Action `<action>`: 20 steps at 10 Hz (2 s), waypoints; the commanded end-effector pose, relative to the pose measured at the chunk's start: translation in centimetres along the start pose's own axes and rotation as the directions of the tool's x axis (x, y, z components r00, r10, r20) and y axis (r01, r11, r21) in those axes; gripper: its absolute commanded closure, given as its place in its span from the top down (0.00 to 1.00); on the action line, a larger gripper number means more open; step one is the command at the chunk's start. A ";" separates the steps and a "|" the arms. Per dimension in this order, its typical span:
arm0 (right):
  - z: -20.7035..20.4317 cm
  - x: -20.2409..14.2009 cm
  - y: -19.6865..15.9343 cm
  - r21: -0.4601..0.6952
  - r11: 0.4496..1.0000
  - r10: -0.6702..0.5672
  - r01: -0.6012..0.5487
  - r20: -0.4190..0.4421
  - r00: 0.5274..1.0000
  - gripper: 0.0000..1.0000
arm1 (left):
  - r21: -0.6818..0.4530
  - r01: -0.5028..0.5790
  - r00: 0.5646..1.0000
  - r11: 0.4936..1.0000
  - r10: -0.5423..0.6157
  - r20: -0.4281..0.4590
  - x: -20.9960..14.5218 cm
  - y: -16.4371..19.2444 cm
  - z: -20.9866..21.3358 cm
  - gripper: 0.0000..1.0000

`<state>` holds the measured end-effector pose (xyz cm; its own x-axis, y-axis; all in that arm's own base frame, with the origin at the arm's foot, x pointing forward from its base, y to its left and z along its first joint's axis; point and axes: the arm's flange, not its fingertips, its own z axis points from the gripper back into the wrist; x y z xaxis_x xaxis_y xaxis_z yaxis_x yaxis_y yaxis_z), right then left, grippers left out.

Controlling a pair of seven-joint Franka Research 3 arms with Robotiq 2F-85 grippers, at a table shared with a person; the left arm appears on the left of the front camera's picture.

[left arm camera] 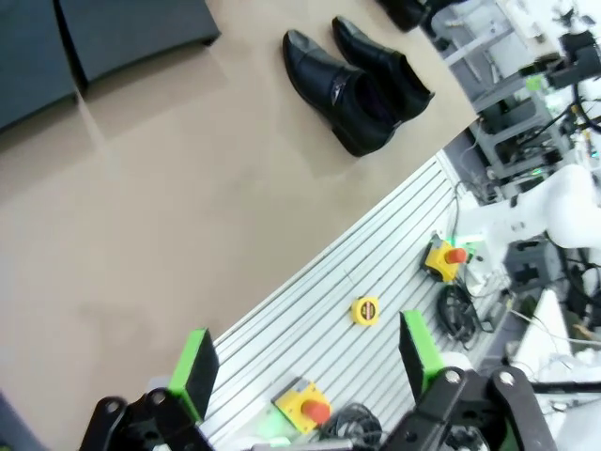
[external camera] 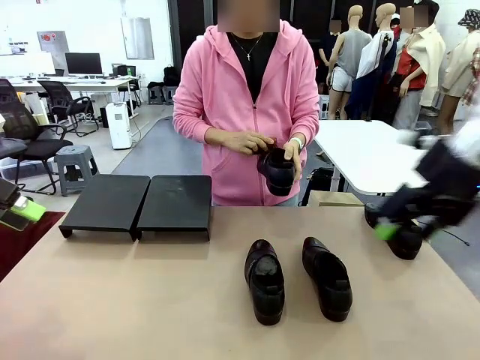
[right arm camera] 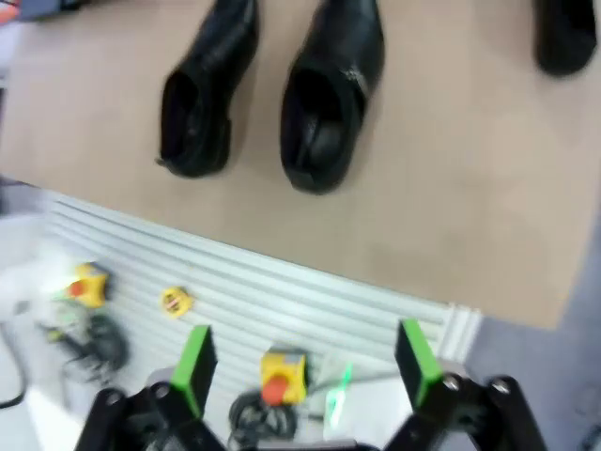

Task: Organize the shoes by placing them on the stand.
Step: Pick up one Shoe and place it in the middle of the table.

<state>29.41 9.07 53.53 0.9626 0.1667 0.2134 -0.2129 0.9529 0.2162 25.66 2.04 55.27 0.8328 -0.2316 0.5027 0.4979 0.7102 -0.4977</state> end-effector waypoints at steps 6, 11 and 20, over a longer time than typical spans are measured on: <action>1.3 1.5 0.2 -0.125 0.989 -0.085 0.079 -0.048 0.995 1.00 | -0.026 0.015 1.000 1.000 -0.015 0.010 0.1 0.0 0.1 1.00; 3.3 -6.8 -6.8 0.071 0.978 -0.200 0.197 0.047 0.979 1.00 | -0.026 0.015 1.000 1.000 -0.015 0.010 0.1 0.0 0.1 1.00; 16.0 -9.4 -15.1 0.120 0.985 -0.135 0.121 0.112 0.985 1.00 | -0.026 0.015 1.000 1.000 -0.015 0.010 0.1 0.0 0.1 1.00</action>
<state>22.80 -6.49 59.99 0.9678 0.0294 0.2499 -0.1089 0.9442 0.3107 25.64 2.11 55.37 0.8333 -0.2313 0.5021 0.4978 0.7091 -0.4994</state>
